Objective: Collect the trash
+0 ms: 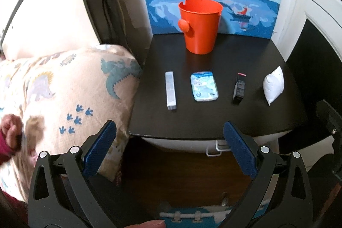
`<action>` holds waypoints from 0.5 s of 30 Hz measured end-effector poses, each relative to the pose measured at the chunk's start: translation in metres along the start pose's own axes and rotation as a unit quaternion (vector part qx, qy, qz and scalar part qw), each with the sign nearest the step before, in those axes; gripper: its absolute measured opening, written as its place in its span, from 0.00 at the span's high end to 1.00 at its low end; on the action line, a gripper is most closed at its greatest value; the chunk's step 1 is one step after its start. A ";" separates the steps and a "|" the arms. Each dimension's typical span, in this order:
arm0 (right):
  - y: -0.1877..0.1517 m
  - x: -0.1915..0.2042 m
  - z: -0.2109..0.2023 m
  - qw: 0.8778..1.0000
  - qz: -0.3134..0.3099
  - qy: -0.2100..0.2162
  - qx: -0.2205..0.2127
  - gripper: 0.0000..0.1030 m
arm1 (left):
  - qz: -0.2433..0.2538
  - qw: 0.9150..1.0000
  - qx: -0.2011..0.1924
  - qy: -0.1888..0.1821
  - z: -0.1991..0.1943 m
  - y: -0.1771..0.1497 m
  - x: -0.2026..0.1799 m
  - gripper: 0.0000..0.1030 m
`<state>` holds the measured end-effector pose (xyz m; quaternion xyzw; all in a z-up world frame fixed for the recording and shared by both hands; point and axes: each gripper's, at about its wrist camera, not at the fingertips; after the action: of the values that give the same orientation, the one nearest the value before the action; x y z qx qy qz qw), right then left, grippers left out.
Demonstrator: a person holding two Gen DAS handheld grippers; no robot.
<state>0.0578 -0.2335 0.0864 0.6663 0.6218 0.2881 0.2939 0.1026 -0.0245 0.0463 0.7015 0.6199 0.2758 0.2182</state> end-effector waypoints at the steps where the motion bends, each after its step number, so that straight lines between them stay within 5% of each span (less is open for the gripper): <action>1: 0.000 0.000 0.001 1.000 0.001 0.000 0.002 0.04 | -0.001 1.000 0.000 -0.001 0.001 0.001 0.000 0.04; 15: -0.002 0.004 0.008 1.000 -0.002 0.002 0.013 0.04 | -0.001 1.000 0.007 -0.010 0.009 0.000 -0.002 0.04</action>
<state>0.0625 -0.2299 0.0796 0.6682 0.6274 0.2810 0.2844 0.1080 -0.0263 0.0393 0.7050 0.6203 0.2644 0.2199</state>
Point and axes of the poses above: each gripper's, at about its wrist camera, not at the fingertips, and z roughly the way its jaws point, x to its left, y to its top, and after that the axes turned 6 degrees about -x, right-handed
